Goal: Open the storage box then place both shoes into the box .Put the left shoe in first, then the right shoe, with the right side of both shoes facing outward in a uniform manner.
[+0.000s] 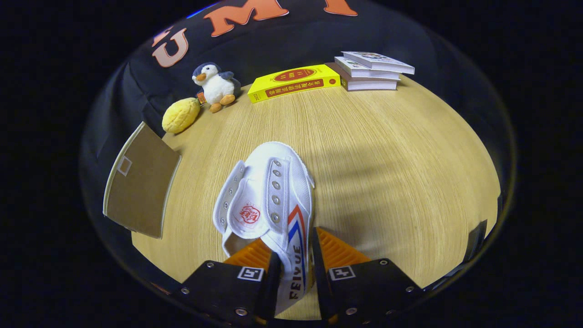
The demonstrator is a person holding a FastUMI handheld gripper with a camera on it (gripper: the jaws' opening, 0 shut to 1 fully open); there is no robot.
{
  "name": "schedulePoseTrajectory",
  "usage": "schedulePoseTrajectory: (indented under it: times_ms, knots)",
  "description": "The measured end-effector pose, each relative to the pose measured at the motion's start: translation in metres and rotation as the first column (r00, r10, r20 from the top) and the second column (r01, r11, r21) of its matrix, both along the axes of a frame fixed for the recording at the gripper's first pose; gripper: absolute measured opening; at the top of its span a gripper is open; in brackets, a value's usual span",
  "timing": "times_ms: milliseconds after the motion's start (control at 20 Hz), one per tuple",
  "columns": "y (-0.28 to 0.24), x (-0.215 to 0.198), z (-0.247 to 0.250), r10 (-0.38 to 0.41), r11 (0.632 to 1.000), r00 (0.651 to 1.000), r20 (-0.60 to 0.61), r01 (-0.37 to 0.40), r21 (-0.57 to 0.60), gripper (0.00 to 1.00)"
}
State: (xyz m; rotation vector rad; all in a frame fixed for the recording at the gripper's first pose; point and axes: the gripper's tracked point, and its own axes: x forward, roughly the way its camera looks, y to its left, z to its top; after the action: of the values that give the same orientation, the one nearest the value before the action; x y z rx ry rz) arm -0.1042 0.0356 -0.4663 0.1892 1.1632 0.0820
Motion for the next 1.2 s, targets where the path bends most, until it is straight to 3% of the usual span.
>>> schedulePoseTrajectory:
  times_ms: [150, 300, 500, 650, 950, 1200]
  knots:
    - [-0.003, 0.0, 0.001, -0.04, 0.999, 0.999, -0.009, 0.04, 0.01, 0.28]
    - [-0.006, 0.002, 0.003, -0.09, 0.996, 0.996, 0.003, 0.09, -0.011, 0.09]
    - [-0.001, 0.016, 0.021, -0.17, 0.985, 0.985, 0.01, 0.17, 0.021, 0.01]
    - [0.007, 0.031, 0.043, -0.206, 0.976, 0.978, 0.024, 0.204, 0.072, 0.01]
    - [0.049, 0.072, 0.125, -0.192, 0.974, 0.971, 0.146, 0.171, 0.146, 0.01]
    - [0.107, 0.098, 0.184, -0.106, 0.983, 0.967, 0.234, 0.066, 0.17, 0.01]
